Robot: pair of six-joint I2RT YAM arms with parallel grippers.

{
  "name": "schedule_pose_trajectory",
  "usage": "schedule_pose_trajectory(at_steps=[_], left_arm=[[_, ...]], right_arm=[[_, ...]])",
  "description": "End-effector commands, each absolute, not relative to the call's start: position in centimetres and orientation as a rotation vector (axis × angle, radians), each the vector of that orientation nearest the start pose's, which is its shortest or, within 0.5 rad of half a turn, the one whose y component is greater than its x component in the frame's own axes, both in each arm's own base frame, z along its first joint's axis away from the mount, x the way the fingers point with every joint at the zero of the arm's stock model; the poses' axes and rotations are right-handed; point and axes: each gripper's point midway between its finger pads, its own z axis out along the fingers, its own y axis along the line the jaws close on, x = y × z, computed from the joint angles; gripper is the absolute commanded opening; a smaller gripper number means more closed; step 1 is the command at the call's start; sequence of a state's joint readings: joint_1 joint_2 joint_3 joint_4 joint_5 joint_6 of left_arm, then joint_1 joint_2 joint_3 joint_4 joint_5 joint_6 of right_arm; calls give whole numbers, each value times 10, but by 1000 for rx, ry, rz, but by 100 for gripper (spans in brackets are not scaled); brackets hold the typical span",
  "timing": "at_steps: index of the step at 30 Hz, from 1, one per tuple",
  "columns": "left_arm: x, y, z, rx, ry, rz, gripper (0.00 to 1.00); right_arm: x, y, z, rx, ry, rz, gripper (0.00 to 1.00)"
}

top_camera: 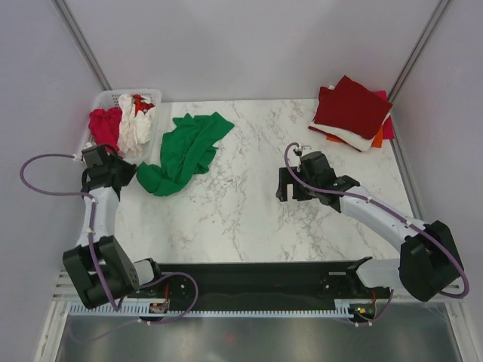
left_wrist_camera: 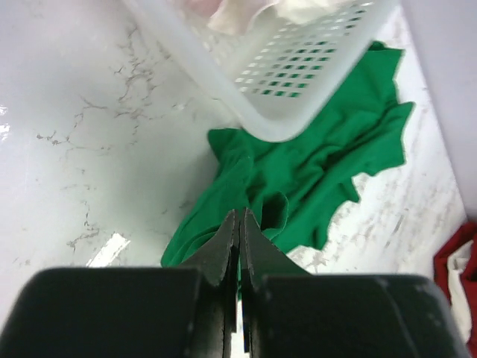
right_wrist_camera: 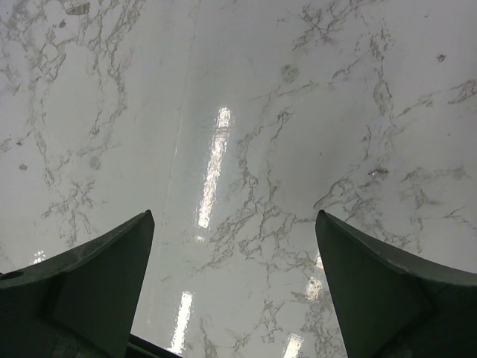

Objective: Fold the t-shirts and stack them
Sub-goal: Flatten the tshirt out

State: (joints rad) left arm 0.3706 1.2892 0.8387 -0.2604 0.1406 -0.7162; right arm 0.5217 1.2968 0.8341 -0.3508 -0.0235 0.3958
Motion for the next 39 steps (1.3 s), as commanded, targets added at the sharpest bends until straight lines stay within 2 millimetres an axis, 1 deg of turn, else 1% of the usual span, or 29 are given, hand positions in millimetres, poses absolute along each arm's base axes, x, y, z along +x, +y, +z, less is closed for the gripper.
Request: schedule_pose_trajectory(at_steps=[1, 3, 6, 7, 8, 9, 10, 11, 12, 13, 14, 15, 16, 17, 18, 19, 20, 21, 22, 23, 24, 26, 28, 29, 31, 32, 33, 37, 39], left_arm=[[337, 75, 178, -1007, 1979, -324, 2], [327, 72, 183, -973, 1996, -307, 2], [303, 59, 188, -927, 2007, -318, 2], [294, 53, 181, -925, 2031, -332, 2], [282, 47, 185, -913, 2028, -339, 2], [275, 42, 184, -897, 2040, -350, 2], [271, 39, 182, -890, 2037, -361, 2], [267, 37, 184, -878, 2024, -362, 2], [262, 33, 190, -848, 1996, -366, 2], [258, 30, 184, -847, 2003, -369, 2], [255, 27, 181, -840, 2002, -372, 2], [254, 20, 184, -806, 2000, -386, 2], [255, 18, 192, -786, 1985, -391, 2], [255, 16, 196, -773, 1979, -396, 2], [255, 14, 197, -763, 1981, -401, 2], [255, 13, 196, -760, 1986, -404, 2], [255, 11, 196, -753, 1987, -408, 2], [255, 8, 196, -743, 1993, -414, 2], [255, 6, 196, -735, 1995, -419, 2], [255, 1, 195, -717, 2003, -429, 2], [255, 0, 196, -710, 2003, -433, 2], [254, -4, 195, -698, 2012, -441, 2], [254, -10, 194, -673, 2025, -456, 2], [254, -12, 194, -665, 2028, -461, 2], [253, -20, 194, -634, 2039, -479, 2], [253, -26, 194, -613, 2048, -491, 2], [252, -28, 194, -603, 2050, -497, 2], [250, -36, 196, -567, 2054, -517, 2], [250, -38, 196, -559, 2055, -521, 2]], right_arm=[[294, 193, 110, -165, 2399, 475, 98], [296, 201, 109, -152, 2415, 515, 98], [309, 228, 121, -126, 2399, 657, 98], [319, 244, 140, -135, 2357, 737, 98], [327, 250, 146, -124, 2349, 760, 98], [337, 256, 139, -94, 2377, 773, 98], [357, 268, 163, -94, 2319, 811, 98], [372, 277, 153, -91, 2332, 825, 98], [385, 285, 155, -87, 2320, 838, 98], [411, 296, 182, -88, 2245, 868, 98], [427, 306, 151, -82, 2306, 859, 98], [442, 313, 148, -77, 2306, 876, 98], [470, 325, 176, -69, 2235, 921, 98], [488, 332, 133, -45, 2311, 914, 98], [502, 339, 128, -39, 2310, 920, 98], [531, 344, 155, -30, 2237, 918, 97], [547, 347, 115, -6, 2288, 883, 97], [571, 354, 144, -4, 2194, 893, 97], [583, 355, 139, 14, 2182, 892, 97], [592, 358, 107, 56, 2214, 889, 97], [607, 361, 121, 75, 2146, 885, 97], [617, 362, 100, 142, 2140, 883, 98], [626, 364, 92, 183, 2090, 895, 98], [629, 363, 82, 209, 2093, 887, 98], [634, 368, 82, 235, 2069, 891, 98], [636, 367, 69, 255, 2076, 879, 97], [638, 372, 72, 271, 2060, 896, 96], [629, 392, 50, 288, 2073, 903, 91], [625, 398, 38, 295, 2086, 896, 86]])
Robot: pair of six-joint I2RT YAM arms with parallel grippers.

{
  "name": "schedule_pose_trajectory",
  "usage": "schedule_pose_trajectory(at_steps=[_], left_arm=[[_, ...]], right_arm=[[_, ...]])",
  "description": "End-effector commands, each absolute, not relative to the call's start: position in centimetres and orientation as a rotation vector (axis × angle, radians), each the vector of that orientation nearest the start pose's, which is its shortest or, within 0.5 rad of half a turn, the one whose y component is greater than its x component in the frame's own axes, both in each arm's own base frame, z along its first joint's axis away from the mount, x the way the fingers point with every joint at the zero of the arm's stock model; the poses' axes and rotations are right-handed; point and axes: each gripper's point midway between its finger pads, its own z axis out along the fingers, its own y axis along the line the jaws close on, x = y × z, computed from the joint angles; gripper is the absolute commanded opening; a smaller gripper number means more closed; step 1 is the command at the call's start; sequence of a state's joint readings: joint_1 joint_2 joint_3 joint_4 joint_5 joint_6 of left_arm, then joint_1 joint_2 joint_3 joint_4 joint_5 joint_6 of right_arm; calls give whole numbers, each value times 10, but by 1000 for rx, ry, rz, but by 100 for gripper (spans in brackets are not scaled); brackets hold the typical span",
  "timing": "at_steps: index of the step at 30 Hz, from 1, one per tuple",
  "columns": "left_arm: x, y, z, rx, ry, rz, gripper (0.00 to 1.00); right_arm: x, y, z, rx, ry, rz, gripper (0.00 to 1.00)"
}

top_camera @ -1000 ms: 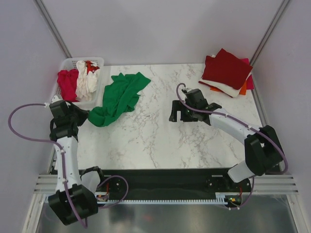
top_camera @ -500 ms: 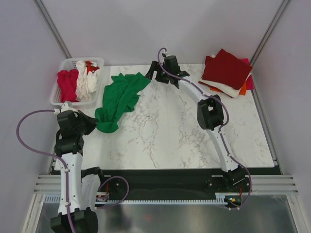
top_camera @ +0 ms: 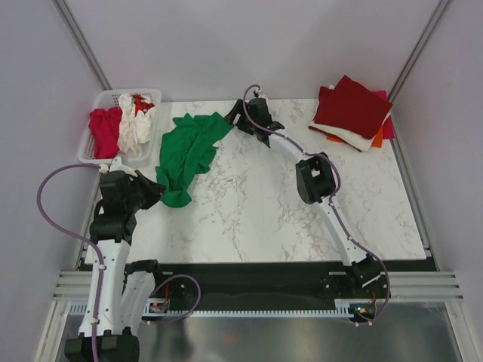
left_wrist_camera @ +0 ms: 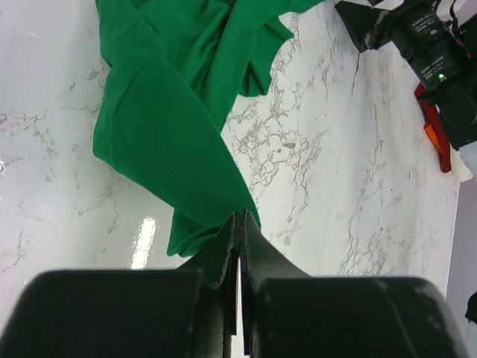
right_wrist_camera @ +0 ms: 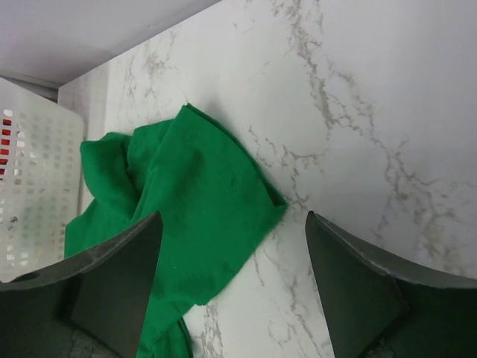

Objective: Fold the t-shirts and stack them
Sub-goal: Flatten the tshirt out

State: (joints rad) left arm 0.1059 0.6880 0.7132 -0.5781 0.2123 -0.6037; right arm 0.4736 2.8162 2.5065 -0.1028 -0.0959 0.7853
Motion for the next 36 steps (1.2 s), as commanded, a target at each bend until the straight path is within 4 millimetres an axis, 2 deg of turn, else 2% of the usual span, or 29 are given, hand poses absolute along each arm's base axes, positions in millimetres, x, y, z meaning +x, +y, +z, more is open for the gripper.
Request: schedule_pose_trajectory(at_steps=[1, 2, 5, 6, 8, 9, 11, 13, 14, 15, 18, 19, 22, 23, 24, 25, 26, 27, 28, 29, 30, 31, 32, 33, 34, 35, 36], left_arm=[[249, -39, 197, -555, 2055, -523, 2], [249, -40, 196, -551, 2058, -526, 2], [250, -42, 194, -548, 2068, -529, 2], [250, -42, 194, -548, 2068, -529, 2], [250, -42, 194, -549, 2070, -528, 2], [250, -42, 194, -547, 2070, -529, 2], [249, -42, 195, -544, 2066, -531, 2], [249, -43, 195, -540, 2066, -533, 2], [249, -43, 195, -541, 2067, -533, 2], [249, -43, 195, -541, 2067, -533, 2], [249, -43, 195, -541, 2068, -532, 2], [249, -43, 195, -541, 2067, -533, 2], [249, -43, 197, -537, 2060, -533, 2], [248, -43, 198, -536, 2057, -534, 2], [247, -44, 199, -531, 2051, -535, 2], [247, -43, 201, -530, 2044, -535, 2], [247, -43, 203, -527, 2037, -535, 2], [246, -43, 207, -522, 2026, -536, 2], [245, -43, 212, -514, 2007, -538, 2], [246, -43, 217, -509, 1996, -539, 2], [243, -30, 218, -571, 1997, -458, 2], [241, -30, 224, -571, 1992, -455, 2], [241, -28, 242, -558, 1953, -450, 2], [241, -25, 252, -560, 1934, -434, 2], [239, -22, 259, -561, 1925, -416, 2], [238, -20, 268, -556, 1910, -397, 2], [237, -13, 291, -562, 1856, -363, 2]], right_arm=[[625, 401, 38, 312, 2083, 904, 85], [623, 402, 29, 319, 2092, 902, 83], [623, 407, 23, 339, 2085, 911, 68], [623, 406, 22, 349, 2085, 906, 58], [624, 404, 17, 357, 2087, 892, 49], [623, 402, 11, 362, 2098, 882, 40], [625, 399, 9, 369, 2098, 875, 30], [626, 394, 6, 379, 2101, 867, 14], [628, 394, 12, 377, 2090, 871, 5], [628, 391, 10, 382, 2093, 868, 0], [635, 386, 29, 379, 2048, 881, 0], [640, 382, 46, 374, 2019, 888, 0], [644, 375, 81, 332, 1966, 917, 0], [645, 370, 119, 316, 1917, 934, 0], [639, 367, 120, 305, 1933, 936, 0], [641, 358, 140, 298, 1894, 943, 0], [636, 350, 190, 276, 1824, 956, 0], [629, 342, 187, 281, 1843, 933, 0], [622, 331, 241, 266, 1754, 952, 0], [615, 326, 257, 242, 1735, 944, 0], [606, 320, 258, 237, 1748, 929, 0], [599, 315, 274, 224, 1727, 924, 0], [584, 306, 316, 195, 1666, 930, 0], [575, 301, 316, 192, 1676, 922, 0], [557, 291, 356, 173, 1614, 937, 0], [548, 286, 368, 165, 1598, 934, 0], [538, 279, 366, 157, 1608, 914, 0]])
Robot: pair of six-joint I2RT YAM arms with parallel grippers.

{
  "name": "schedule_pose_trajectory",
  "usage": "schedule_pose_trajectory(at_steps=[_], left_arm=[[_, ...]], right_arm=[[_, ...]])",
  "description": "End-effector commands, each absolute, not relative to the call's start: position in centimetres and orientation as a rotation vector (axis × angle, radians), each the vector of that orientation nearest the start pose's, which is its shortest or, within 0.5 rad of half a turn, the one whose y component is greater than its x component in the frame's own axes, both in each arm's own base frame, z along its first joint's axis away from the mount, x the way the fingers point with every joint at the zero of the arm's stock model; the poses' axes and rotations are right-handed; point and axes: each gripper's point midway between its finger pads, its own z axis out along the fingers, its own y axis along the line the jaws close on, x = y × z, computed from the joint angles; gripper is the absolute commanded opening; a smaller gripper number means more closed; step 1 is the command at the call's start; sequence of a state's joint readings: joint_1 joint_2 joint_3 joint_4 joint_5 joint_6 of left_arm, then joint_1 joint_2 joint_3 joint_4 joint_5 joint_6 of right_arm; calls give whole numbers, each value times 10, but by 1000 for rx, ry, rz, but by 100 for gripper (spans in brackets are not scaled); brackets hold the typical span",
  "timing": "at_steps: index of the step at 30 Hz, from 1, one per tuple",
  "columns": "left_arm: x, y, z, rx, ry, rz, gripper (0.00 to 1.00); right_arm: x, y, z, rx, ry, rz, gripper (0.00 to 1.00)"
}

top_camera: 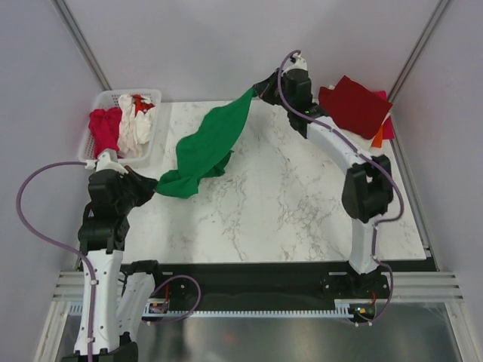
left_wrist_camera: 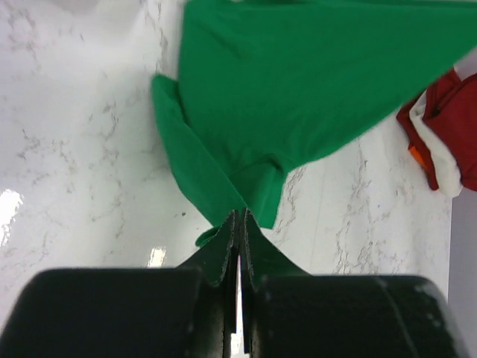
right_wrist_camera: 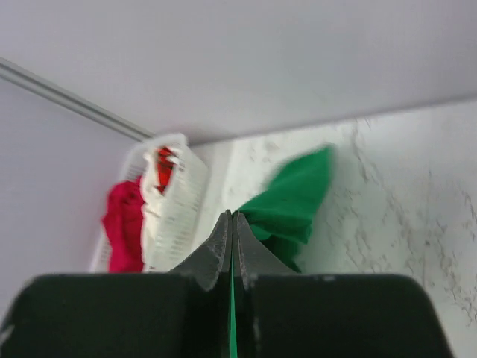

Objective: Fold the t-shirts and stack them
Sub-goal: Flatten the tshirt out

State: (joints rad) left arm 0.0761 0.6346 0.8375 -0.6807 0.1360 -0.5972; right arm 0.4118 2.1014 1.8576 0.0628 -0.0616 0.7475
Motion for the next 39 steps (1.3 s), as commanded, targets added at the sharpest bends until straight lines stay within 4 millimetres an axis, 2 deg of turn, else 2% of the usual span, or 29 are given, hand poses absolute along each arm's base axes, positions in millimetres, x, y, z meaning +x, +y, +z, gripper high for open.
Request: schedule_pose_trajectory(at_steps=[1, 2, 3, 4, 6, 7, 8, 9, 10, 11, 12, 13, 14, 15, 16, 18, 19, 20, 21, 23, 24, 26, 29, 32, 33, 35, 36, 38, 39], left_arm=[[236, -9, 301, -564, 1838, -342, 2], [232, -6, 318, -561, 1806, -325, 2], [232, 0, 325, -573, 1788, -296, 2], [229, 1, 332, -568, 1779, -285, 2], [227, 6, 357, -571, 1735, -263, 2], [224, 7, 367, -573, 1713, -259, 2], [218, 8, 390, -565, 1666, -262, 2], [216, 9, 402, -561, 1641, -263, 2], [214, 8, 414, -557, 1615, -272, 2], [205, 7, 439, -540, 1557, -283, 2], [200, 7, 451, -533, 1530, -293, 2], [197, 6, 461, -528, 1508, -298, 2], [186, 6, 483, -513, 1451, -306, 2], [179, 5, 495, -503, 1421, -313, 2], [170, 5, 506, -489, 1386, -312, 2], [146, 3, 537, -455, 1297, -319, 2], [135, 2, 547, -431, 1266, -311, 2], [117, -1, 566, -399, 1209, -318, 2], [107, -2, 576, -376, 1180, -317, 2], [79, -6, 601, -321, 1095, -309, 2], [70, -8, 608, -302, 1068, -309, 2], [41, -13, 631, -255, 970, -322, 2], [22, -19, 649, -209, 911, -331, 2], [34, -27, 659, -154, 932, -339, 2], [56, -27, 658, -153, 979, -341, 2], [82, -30, 650, -154, 1057, -356, 2], [119, -28, 635, -178, 1162, -362, 2], [170, -30, 602, -199, 1313, -386, 2], [193, -30, 587, -208, 1376, -393, 2]], right_arm=[[516, 267, 406, 143, 1538, 922, 0], [507, 260, 405, 147, 1544, 901, 0], [498, 250, 416, 141, 1526, 885, 0], [474, 237, 450, 132, 1461, 887, 0], [454, 217, 463, 132, 1450, 842, 0], [428, 203, 493, 125, 1388, 838, 0], [416, 194, 500, 129, 1374, 818, 0], [403, 189, 506, 120, 1372, 808, 0], [378, 172, 531, 123, 1311, 780, 0], [365, 163, 542, 128, 1281, 762, 0], [354, 156, 540, 133, 1304, 744, 0], [327, 142, 560, 124, 1249, 732, 0], [314, 136, 566, 124, 1234, 723, 0], [302, 127, 568, 138, 1233, 706, 0], [273, 113, 584, 140, 1179, 703, 0], [246, 98, 589, 140, 1165, 680, 0], [218, 85, 600, 145, 1115, 683, 0], [203, 79, 604, 145, 1096, 685, 0], [192, 75, 601, 143, 1108, 685, 0], [152, 59, 613, 142, 1053, 699, 0], [146, 57, 607, 143, 1080, 698, 0], [117, 47, 612, 144, 1050, 713, 0], [105, 36, 618, 166, 1050, 692, 0], [127, 30, 608, 218, 1125, 606, 0], [145, 35, 599, 224, 1183, 577, 0], [167, 38, 592, 231, 1247, 527, 0], [196, 46, 574, 238, 1334, 482, 0], [230, 53, 546, 252, 1434, 417, 0], [259, 57, 526, 280, 1501, 359, 0]])
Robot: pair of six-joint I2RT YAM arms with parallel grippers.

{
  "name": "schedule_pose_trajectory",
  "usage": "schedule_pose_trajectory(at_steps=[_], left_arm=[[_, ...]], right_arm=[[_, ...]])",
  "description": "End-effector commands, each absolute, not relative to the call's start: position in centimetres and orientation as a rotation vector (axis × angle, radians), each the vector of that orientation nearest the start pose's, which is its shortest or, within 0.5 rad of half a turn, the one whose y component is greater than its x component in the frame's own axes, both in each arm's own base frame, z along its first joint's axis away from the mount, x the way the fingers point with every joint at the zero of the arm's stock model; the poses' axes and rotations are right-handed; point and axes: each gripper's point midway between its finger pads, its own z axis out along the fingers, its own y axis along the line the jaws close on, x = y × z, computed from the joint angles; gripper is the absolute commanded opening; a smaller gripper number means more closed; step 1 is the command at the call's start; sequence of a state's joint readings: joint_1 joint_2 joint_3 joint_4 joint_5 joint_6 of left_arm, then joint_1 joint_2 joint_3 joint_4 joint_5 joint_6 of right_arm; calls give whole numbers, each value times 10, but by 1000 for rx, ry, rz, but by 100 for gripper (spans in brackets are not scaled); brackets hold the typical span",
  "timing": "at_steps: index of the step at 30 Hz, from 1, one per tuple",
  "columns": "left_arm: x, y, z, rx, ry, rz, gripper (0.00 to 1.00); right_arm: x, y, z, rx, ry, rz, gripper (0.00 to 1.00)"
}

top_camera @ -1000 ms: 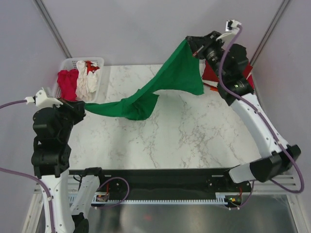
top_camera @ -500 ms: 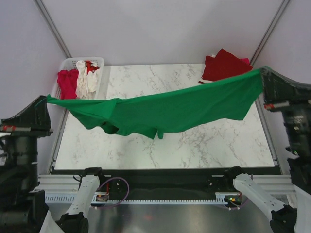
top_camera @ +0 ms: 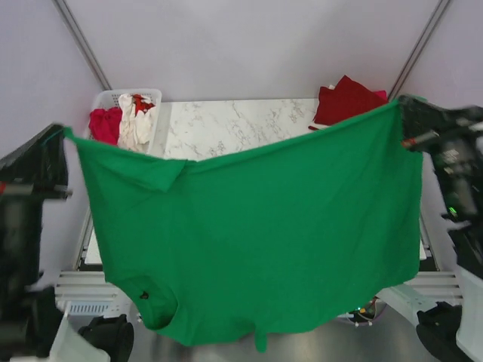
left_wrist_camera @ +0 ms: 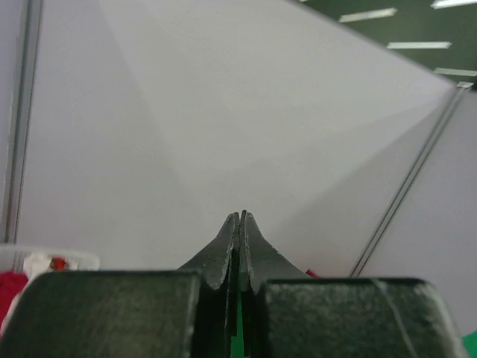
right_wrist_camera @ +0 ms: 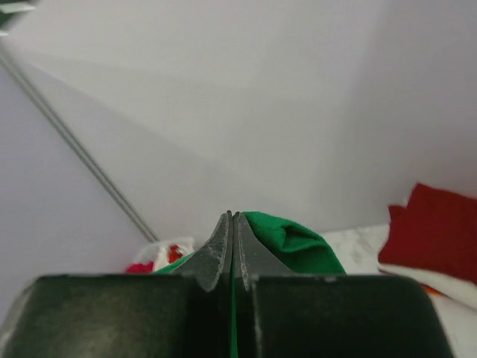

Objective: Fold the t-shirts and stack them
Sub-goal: Flatten the tshirt out

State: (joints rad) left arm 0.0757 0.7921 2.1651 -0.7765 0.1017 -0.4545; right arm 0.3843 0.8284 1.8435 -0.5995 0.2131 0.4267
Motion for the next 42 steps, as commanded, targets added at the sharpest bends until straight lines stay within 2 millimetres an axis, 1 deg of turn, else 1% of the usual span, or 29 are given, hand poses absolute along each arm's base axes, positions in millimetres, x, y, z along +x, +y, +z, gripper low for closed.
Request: schedule_pose_trajectory(at_steps=[1, 3, 4, 5, 6, 7, 8, 9, 10, 11, 12, 13, 14, 15, 16, 17, 18, 21, 22, 24, 25, 26, 27, 28, 29, 31, 34, 39, 42], left_arm=[[240, -26, 550, -241, 1511, -388, 2], [287, -20, 510, -275, 1646, -357, 2], [335, -13, 462, -321, 1792, -335, 2], [358, -9, 438, -344, 1858, -316, 2], [385, -8, 410, -353, 1939, -313, 2], [407, -9, 397, -344, 1982, -313, 2], [456, -8, 334, -375, 2136, -317, 2], [475, -9, 310, -380, 2199, -330, 9], [488, -14, 327, -362, 2195, -347, 20], [518, -19, 259, -388, 2361, -370, 48], [524, -24, 257, -368, 2381, -380, 62], [530, -32, 265, -348, 2360, -386, 69], [529, -35, 272, -338, 2339, -378, 81], [528, -36, 276, -319, 2322, -367, 85], [532, -34, 268, -320, 2314, -344, 89], [530, -34, 272, -316, 2301, -342, 93], [524, -34, 285, -307, 2272, -343, 93], [511, -30, 290, -303, 2270, -314, 93], [502, -47, 283, -267, 2302, -316, 93], [494, -44, 278, -267, 2308, -241, 92], [481, -46, 270, -267, 2332, -216, 92], [476, -42, 263, -283, 2342, -187, 92], [475, -44, 259, -306, 2333, -197, 91], [461, -43, 239, -323, 2378, -195, 90], [455, -45, 233, -336, 2386, -198, 90], [439, -46, 207, -377, 2413, -205, 89], [422, -49, 175, -433, 2446, -217, 88], [394, -59, 127, -524, 2505, -221, 85], [378, -56, 106, -595, 2499, -190, 85]], right_arm=[[275, 60, 509, 287, 1552, 321, 0], [323, 69, 455, 306, 1698, 204, 0], [340, 72, 435, 307, 1749, 158, 0], [358, 75, 407, 313, 1812, 112, 0], [390, 79, 369, 314, 1898, 63, 0], [407, 83, 346, 318, 1947, 47, 0], [423, 85, 329, 337, 1988, 44, 0], [453, 79, 279, 362, 2097, -18, 3], [471, 84, 283, 369, 2102, 17, 35], [475, 80, 264, 379, 2180, -15, 49], [489, 80, 241, 388, 2233, -45, 61], [496, 81, 255, 391, 2201, -32, 80], [501, 84, 261, 388, 2175, -9, 89], [503, 86, 268, 380, 2155, 4, 96], [505, 86, 275, 379, 2134, 18, 98], [507, 91, 281, 363, 2120, 49, 98], [506, 93, 286, 356, 2112, 65, 98], [499, 105, 292, 317, 2109, 117, 98], [494, 109, 281, 301, 2135, 119, 98], [484, 127, 286, 253, 2112, 189, 98], [477, 132, 266, 243, 2150, 203, 98], [476, 140, 274, 229, 2108, 259, 98], [472, 152, 266, 194, 2123, 329, 98], [466, 158, 244, 185, 2167, 365, 98], [468, 167, 242, 174, 2151, 428, 98], [460, 196, 216, 88, 2196, 605, 98], [453, 219, 178, 35, 2266, 749, 98], [464, 215, 128, 83, 2334, 788, 98], [451, 202, 94, 133, 2410, 762, 98]])
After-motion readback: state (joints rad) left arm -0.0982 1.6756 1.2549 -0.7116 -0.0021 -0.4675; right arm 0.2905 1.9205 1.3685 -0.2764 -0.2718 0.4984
